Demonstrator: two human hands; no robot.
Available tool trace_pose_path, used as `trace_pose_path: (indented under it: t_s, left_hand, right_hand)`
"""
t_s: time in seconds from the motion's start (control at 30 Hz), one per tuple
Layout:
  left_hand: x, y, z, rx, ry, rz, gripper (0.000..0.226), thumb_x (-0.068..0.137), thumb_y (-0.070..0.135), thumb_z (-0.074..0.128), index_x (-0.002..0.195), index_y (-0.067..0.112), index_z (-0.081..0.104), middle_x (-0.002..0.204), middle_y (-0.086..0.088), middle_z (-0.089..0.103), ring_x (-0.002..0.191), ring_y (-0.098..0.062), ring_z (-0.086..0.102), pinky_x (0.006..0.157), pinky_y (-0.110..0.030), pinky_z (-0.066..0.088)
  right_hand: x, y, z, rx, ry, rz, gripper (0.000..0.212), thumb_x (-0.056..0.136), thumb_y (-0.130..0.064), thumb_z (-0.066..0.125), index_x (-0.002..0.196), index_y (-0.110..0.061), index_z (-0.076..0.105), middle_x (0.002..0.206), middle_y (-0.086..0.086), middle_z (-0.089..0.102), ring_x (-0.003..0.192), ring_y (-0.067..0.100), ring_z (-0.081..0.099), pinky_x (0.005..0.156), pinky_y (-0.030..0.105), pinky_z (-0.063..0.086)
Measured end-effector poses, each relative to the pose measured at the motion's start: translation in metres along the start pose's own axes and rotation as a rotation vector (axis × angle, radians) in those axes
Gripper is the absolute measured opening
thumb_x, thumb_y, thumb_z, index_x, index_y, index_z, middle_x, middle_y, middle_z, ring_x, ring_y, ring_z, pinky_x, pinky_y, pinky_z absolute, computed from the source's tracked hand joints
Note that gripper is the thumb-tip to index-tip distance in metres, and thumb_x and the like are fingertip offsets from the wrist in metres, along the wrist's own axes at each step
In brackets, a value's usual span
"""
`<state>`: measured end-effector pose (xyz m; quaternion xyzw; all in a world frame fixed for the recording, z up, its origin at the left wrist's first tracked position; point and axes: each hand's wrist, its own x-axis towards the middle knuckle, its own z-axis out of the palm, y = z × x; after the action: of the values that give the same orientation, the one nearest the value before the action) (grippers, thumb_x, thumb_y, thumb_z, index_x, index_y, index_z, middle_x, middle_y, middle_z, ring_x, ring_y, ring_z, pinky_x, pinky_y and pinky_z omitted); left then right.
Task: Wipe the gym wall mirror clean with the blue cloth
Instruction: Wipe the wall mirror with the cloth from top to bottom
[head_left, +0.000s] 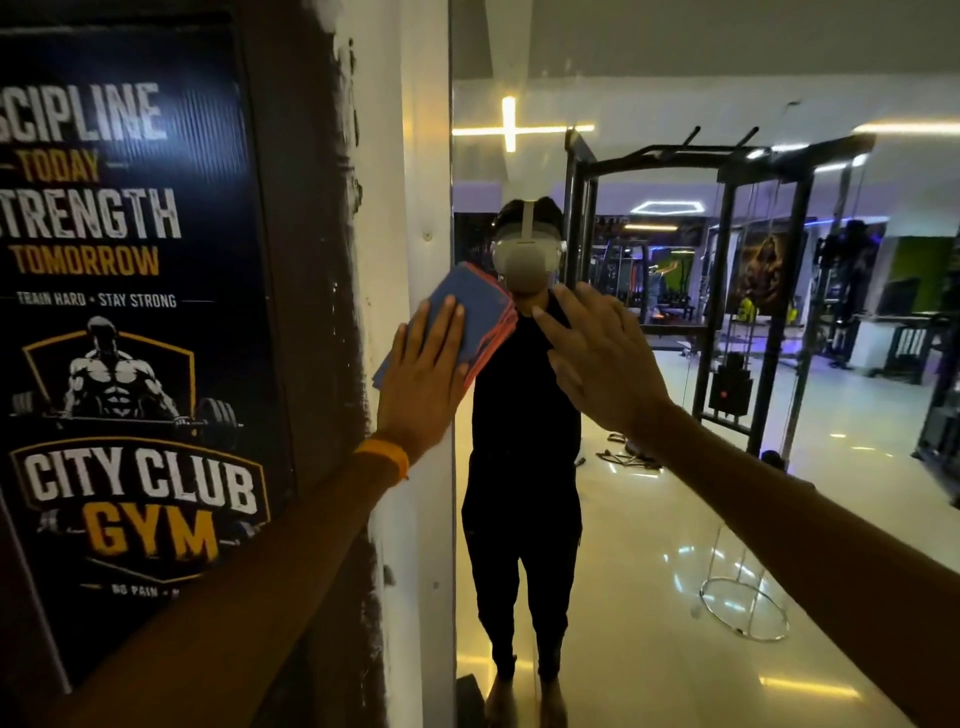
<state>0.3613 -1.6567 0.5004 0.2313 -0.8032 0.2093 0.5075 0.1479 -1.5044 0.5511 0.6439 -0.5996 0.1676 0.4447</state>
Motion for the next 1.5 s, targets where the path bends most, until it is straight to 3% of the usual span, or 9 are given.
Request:
trace_pose_path:
  t_s: [0.17, 0.4, 0.53, 0.67, 0.9, 1.1, 1.23, 1.33, 1.5]
  left_hand:
    - [0.102, -0.009, -0.016, 0.008, 0.149, -0.078, 0.078, 0.106, 0.042, 0.054, 0.163, 0.004, 0.018, 0.170, -0.020, 0.020, 0.157, -0.044, 0.016, 0.126, -0.055, 0.012]
    - [0.022, 0.002, 0.017, 0.022, 0.157, -0.069, 0.073, 0.108, 0.041, 0.049, 0.164, 0.011, 0.014, 0.171, -0.013, 0.020, 0.158, -0.038, 0.013, 0.126, -0.059, 0.021]
    - [0.080, -0.008, -0.003, 0.061, 0.186, -0.027, 0.074, 0.107, 0.035, 0.057, 0.163, 0.007, 0.019, 0.171, -0.015, 0.018, 0.157, -0.040, 0.015, 0.126, -0.060, 0.021]
    - [0.168, -0.024, -0.031, 0.072, 0.241, -0.043, 0.068, 0.108, 0.036, 0.050, 0.163, 0.007, 0.021, 0.171, -0.016, 0.021, 0.158, -0.040, 0.014, 0.128, -0.053, 0.011]
    - [0.132, -0.021, -0.034, 0.073, 0.113, 0.009, 0.066, 0.110, 0.044, 0.027, 0.165, 0.010, 0.016, 0.173, -0.013, 0.012, 0.160, -0.035, 0.005, 0.129, -0.051, 0.005]
    - [0.262, -0.034, -0.089, 0.123, 0.117, -0.040, 0.074, 0.102, 0.049, 0.014, 0.166, 0.011, 0.010, 0.174, -0.012, 0.007, 0.160, -0.035, 0.002, 0.130, -0.052, 0.006]
    - [0.208, -0.024, -0.053, 0.119, 0.224, -0.013, 0.068, 0.109, 0.048, 0.031, 0.162, 0.005, 0.024, 0.169, -0.020, 0.022, 0.158, -0.036, 0.010, 0.129, -0.047, 0.003]
    - [0.164, -0.026, -0.048, 0.128, 0.126, 0.048, 0.062, 0.108, 0.038, 0.032, 0.164, 0.011, 0.024, 0.172, -0.011, 0.019, 0.160, -0.030, 0.011, 0.129, -0.052, 0.011]
    - [0.289, -0.031, -0.107, 0.113, 0.122, 0.003, 0.073, 0.103, 0.049, 0.014, 0.165, 0.010, 0.013, 0.173, -0.012, 0.009, 0.160, -0.035, 0.002, 0.129, -0.052, 0.004]
  right_hand:
    - [0.027, 0.010, -0.007, -0.017, 0.037, 0.043, 0.052, 0.102, -0.033, 0.050, 0.152, -0.019, 0.043, 0.158, 0.012, 0.039, 0.146, 0.036, 0.034, 0.117, 0.054, 0.032]
    - [0.005, 0.010, 0.004, -0.021, 0.066, 0.026, 0.052, 0.103, -0.033, 0.049, 0.152, -0.018, 0.044, 0.160, 0.015, 0.038, 0.148, 0.040, 0.034, 0.117, 0.057, 0.033]
    - [0.029, 0.023, -0.006, -0.105, 0.046, 0.004, 0.048, 0.101, -0.036, 0.052, 0.146, -0.019, 0.048, 0.154, 0.012, 0.040, 0.143, 0.034, 0.038, 0.114, 0.050, 0.036]
    - [0.068, 0.032, -0.026, -0.099, 0.142, 0.089, 0.049, 0.102, -0.037, 0.048, 0.147, -0.017, 0.048, 0.158, 0.014, 0.037, 0.147, 0.035, 0.033, 0.115, 0.051, 0.034]
    - [0.090, 0.031, -0.034, -0.121, 0.152, 0.048, 0.055, 0.101, -0.039, 0.054, 0.151, -0.019, 0.044, 0.159, 0.016, 0.036, 0.147, 0.038, 0.032, 0.116, 0.056, 0.033]
    - [0.135, 0.040, -0.064, -0.116, 0.227, 0.117, 0.056, 0.101, -0.038, 0.056, 0.151, -0.018, 0.044, 0.159, 0.018, 0.038, 0.147, 0.040, 0.034, 0.114, 0.056, 0.034]
    - [0.139, 0.043, -0.066, -0.056, 0.276, 0.167, 0.055, 0.100, -0.038, 0.052, 0.149, -0.014, 0.049, 0.156, 0.020, 0.043, 0.146, 0.041, 0.038, 0.116, 0.059, 0.033]
    - [0.140, 0.053, -0.066, -0.123, 0.289, 0.094, 0.054, 0.097, -0.039, 0.053, 0.145, -0.015, 0.052, 0.150, 0.021, 0.048, 0.141, 0.043, 0.043, 0.112, 0.060, 0.039]
    - [0.180, 0.074, -0.092, -0.166, 0.363, 0.078, 0.054, 0.099, -0.032, 0.062, 0.149, -0.014, 0.048, 0.154, 0.020, 0.044, 0.142, 0.041, 0.040, 0.114, 0.054, 0.033]
